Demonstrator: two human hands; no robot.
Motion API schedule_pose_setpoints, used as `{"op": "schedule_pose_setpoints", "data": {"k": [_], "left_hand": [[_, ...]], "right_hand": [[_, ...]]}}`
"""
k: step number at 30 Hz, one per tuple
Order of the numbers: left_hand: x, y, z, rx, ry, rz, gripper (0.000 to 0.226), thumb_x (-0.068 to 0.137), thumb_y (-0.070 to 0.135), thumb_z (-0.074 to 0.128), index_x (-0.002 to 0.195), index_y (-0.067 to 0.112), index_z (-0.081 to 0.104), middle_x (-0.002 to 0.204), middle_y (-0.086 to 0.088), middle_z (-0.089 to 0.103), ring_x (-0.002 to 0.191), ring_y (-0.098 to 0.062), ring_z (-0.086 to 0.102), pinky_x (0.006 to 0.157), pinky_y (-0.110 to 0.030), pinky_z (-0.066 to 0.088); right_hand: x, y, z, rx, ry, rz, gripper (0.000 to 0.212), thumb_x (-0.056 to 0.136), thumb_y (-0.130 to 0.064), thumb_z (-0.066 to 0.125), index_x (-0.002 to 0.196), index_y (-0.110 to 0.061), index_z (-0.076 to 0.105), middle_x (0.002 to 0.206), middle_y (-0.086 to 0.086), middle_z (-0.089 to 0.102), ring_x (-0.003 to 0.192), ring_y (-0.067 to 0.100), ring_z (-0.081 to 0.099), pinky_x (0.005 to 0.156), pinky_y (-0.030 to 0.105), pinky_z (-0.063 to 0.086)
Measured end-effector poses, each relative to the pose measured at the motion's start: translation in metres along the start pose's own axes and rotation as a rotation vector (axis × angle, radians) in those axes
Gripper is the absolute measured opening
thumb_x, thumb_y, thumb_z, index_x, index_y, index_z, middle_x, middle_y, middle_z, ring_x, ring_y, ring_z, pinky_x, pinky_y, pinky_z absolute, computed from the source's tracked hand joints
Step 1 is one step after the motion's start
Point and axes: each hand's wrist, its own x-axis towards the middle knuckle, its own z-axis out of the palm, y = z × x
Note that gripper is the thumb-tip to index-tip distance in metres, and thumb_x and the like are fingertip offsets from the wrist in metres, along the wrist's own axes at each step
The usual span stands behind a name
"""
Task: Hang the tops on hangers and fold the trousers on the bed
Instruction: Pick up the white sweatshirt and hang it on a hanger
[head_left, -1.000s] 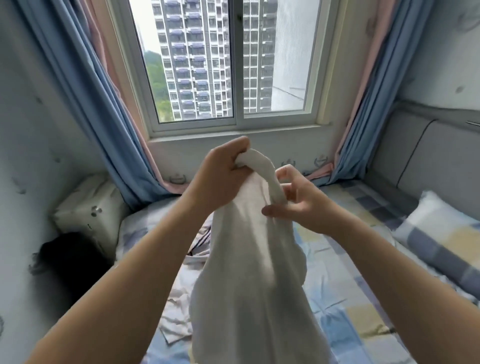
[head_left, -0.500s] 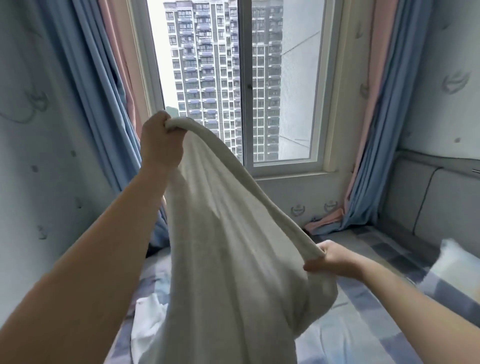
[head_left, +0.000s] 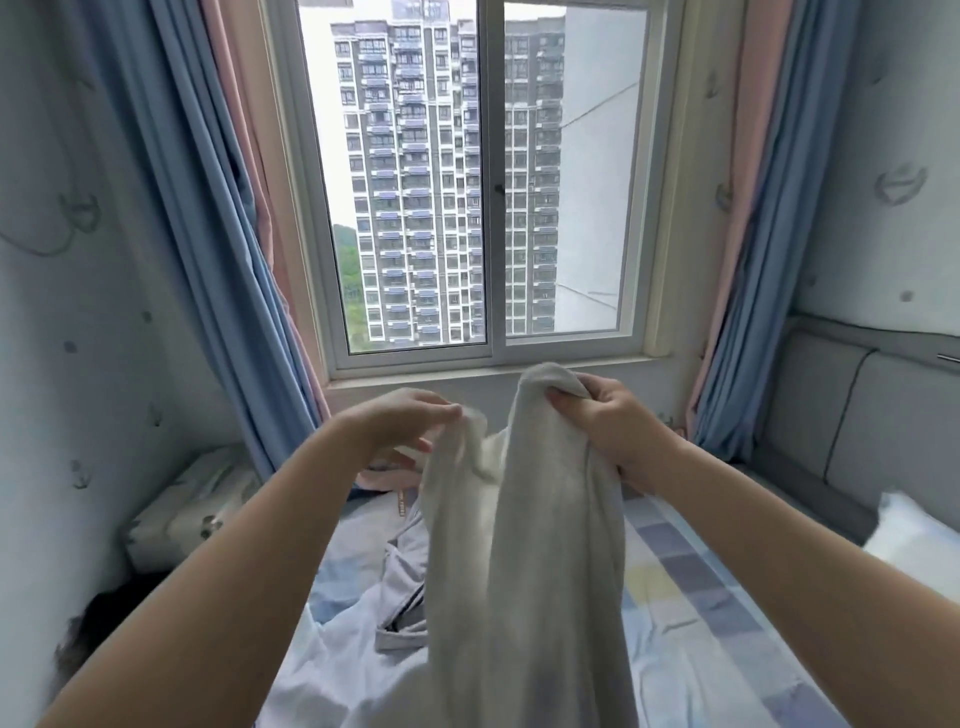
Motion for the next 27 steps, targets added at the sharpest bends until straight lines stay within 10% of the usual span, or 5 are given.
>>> {"op": "schedule_pose_setpoints", "data": {"k": [5,10,20,27], "left_hand": [[-0.011,0.011,0.054,-0.183,-0.190,0.387,0.054,0.078,0.029,0.086,0.126,0.029,0.062,0.115,0.009,0.072,0.105,-0.006,0.069,0.088,-0.023,0.055],[0.002,0.027,0.070,-0.240,0.287,0.518,0.015,0.087,0.000,0.066,0.079,0.011,0.072,0.071,0.003,0.061,0.067,-0.011,0.051,0.065,-0.030,0.040],[-0.006,0.061,0.028,-0.549,0.586,0.383,0.027,0.092,-0.002,0.043,0.089,0.004,0.069,0.074,-0.011,0.058,0.068,-0.020,0.056,0.061,-0.032,0.045],[0.001,0.016,0.046,-0.369,0.503,0.205,0.029,0.093,-0.003,0.052,0.120,0.001,0.063,0.102,-0.015,0.065,0.095,-0.025,0.060,0.082,-0.037,0.051]], "right_hand": [[0.007,-0.023,0.006,-0.124,-0.081,-0.038,0.015,0.099,-0.012,0.060,0.102,-0.010,0.075,0.087,0.005,0.072,0.078,0.017,0.067,0.068,0.031,0.055],[0.010,-0.020,-0.015,-0.377,-0.086,-0.104,0.021,0.087,-0.008,0.077,0.101,0.002,0.064,0.077,0.002,0.063,0.065,0.006,0.056,0.060,0.019,0.046],[-0.049,0.119,-0.067,-0.698,-0.184,0.460,0.009,0.081,-0.016,0.073,0.074,-0.013,0.069,0.072,-0.002,0.065,0.068,0.013,0.059,0.066,0.030,0.049],[-0.029,0.063,-0.043,-0.372,0.015,0.171,0.016,0.095,-0.009,0.065,0.092,0.006,0.070,0.080,0.006,0.066,0.074,0.017,0.060,0.068,0.033,0.048]]}}
